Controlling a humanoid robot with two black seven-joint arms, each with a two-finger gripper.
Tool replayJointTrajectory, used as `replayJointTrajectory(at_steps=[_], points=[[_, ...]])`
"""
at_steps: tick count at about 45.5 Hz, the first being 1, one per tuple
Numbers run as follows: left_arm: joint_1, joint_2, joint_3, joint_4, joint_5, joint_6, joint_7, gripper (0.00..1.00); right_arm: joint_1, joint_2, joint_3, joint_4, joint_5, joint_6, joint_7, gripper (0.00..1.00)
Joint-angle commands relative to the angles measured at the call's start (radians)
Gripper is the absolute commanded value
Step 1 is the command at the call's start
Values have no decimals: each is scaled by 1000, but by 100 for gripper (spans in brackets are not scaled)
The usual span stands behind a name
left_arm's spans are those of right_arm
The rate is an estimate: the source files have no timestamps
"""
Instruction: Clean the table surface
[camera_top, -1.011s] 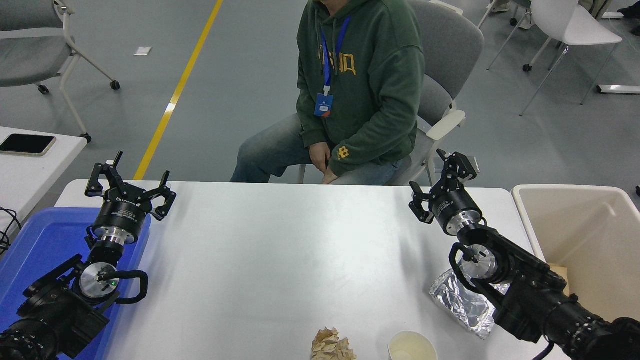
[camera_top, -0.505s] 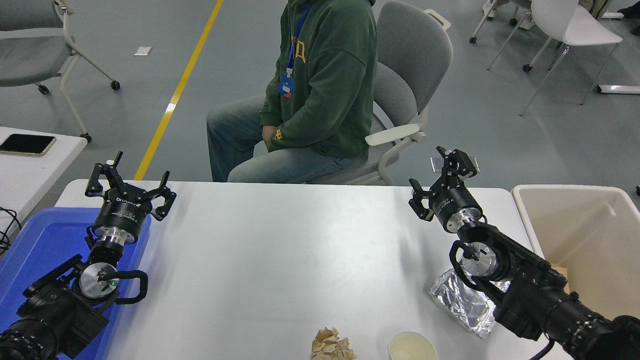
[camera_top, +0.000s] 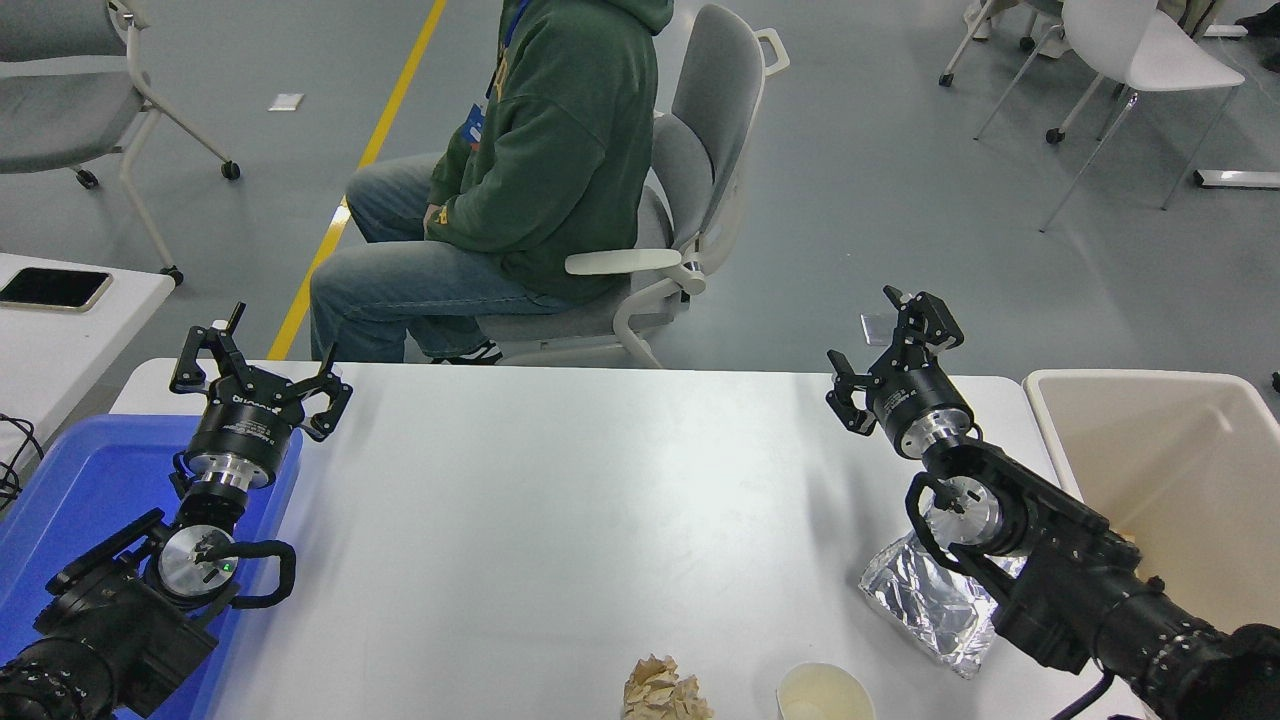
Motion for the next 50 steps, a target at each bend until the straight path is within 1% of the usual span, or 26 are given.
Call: replayJointTrajectory(at_steps=[1, 7, 12, 17, 22, 26, 34, 42, 50], points=[[0, 0, 0, 0, 0, 0, 1, 100, -2, -38, -41, 14, 4, 4, 0, 100], [0, 0, 0, 0, 0, 0, 0, 100, 2, -51, -68, 20, 3, 1, 0, 100], [0, 0, 0, 0, 0, 0, 1, 100, 2, -86, -117, 43, -8, 1, 0, 100], [0, 0, 0, -2, 0, 0, 1, 100, 5, -136, -176, 92, -11, 1, 0, 100], [0, 0, 0, -2, 0, 0, 0, 100, 10, -216, -220, 179, -22, 1, 0, 100], [0, 0, 0, 0, 0, 0, 0, 100, 14, -279, -268, 253, -82, -6, -2, 100], [0, 0, 0, -1, 0, 0, 1, 100, 33, -417, -372, 418, -223, -62, -5, 100], [0, 0, 0, -2, 0, 0, 0, 100, 42, -564, -476, 604, -315, -66, -5, 100], [0, 0, 0, 0, 0, 0, 1, 100, 42, -715, -567, 751, -473, -66, -5, 100]])
